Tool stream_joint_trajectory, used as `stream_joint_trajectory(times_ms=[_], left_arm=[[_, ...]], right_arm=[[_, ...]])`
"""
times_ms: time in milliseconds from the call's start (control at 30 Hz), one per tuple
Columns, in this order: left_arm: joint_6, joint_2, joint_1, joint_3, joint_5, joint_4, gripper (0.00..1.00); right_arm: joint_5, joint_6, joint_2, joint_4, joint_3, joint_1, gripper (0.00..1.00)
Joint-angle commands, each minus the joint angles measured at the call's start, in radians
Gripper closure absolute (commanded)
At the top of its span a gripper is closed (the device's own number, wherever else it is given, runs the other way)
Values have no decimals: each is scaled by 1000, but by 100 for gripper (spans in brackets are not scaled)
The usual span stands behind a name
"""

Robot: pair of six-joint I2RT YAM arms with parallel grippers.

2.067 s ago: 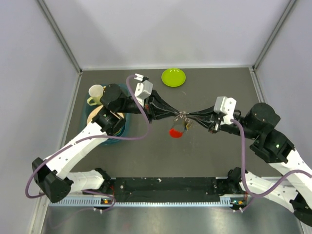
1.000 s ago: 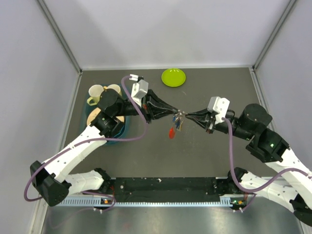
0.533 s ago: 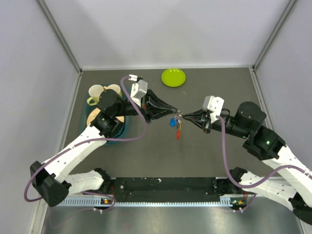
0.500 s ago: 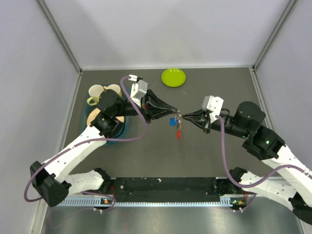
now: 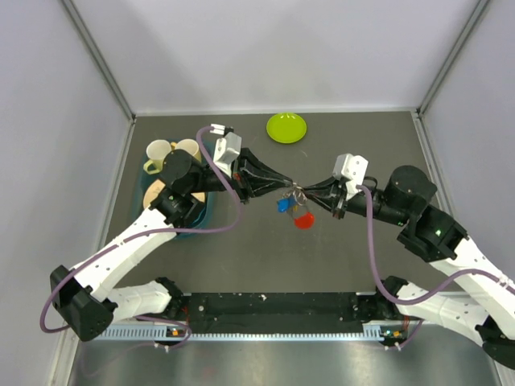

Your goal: Remove the keys from the keyring

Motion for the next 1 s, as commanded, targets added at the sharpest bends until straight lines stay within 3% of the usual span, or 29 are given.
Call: stream_joint_trajectory(times_ms=[0, 67, 100, 133, 267, 300, 400, 567, 767, 867, 900, 967], left_arm=[[-17, -30, 7, -1, -13, 93, 100], [-16, -31, 5, -1, -10, 93, 100], [-13, -33, 5, -1, -12, 93, 100], [-10, -33, 5, -1, -10, 89, 100], [-4, -33, 5, -1, -8, 87, 100], [-5, -31, 5, -1, -7, 87, 100], [-5, -30, 5, -1, -2, 90, 100], [-7, -25, 5, -1, 5, 96, 100], [-11, -19, 5, 3, 16, 105, 100], [-11, -18, 5, -1, 16, 108, 100], [-13, -19, 5, -3, 19, 110, 100], [-16, -21, 5, -9, 16, 115, 100]], right_arm=[[-68, 46, 18, 53, 37, 7, 100], [-73, 56, 20, 56, 37, 10, 98], [-76, 56, 20, 58, 37, 8, 88], [-74, 60, 18, 59, 37, 8, 84], [-61, 61, 8, 74, 34, 8, 80], [-57, 61, 9, 84, 32, 8, 72], [-56, 61, 9, 96, 29, 8, 65], [-80, 56, 29, 130, 35, 8, 64], [-114, 49, 63, 159, 54, 8, 71], [-126, 49, 64, 177, 54, 8, 86], [-126, 49, 66, 194, 52, 8, 97], [-120, 50, 64, 203, 50, 8, 100]])
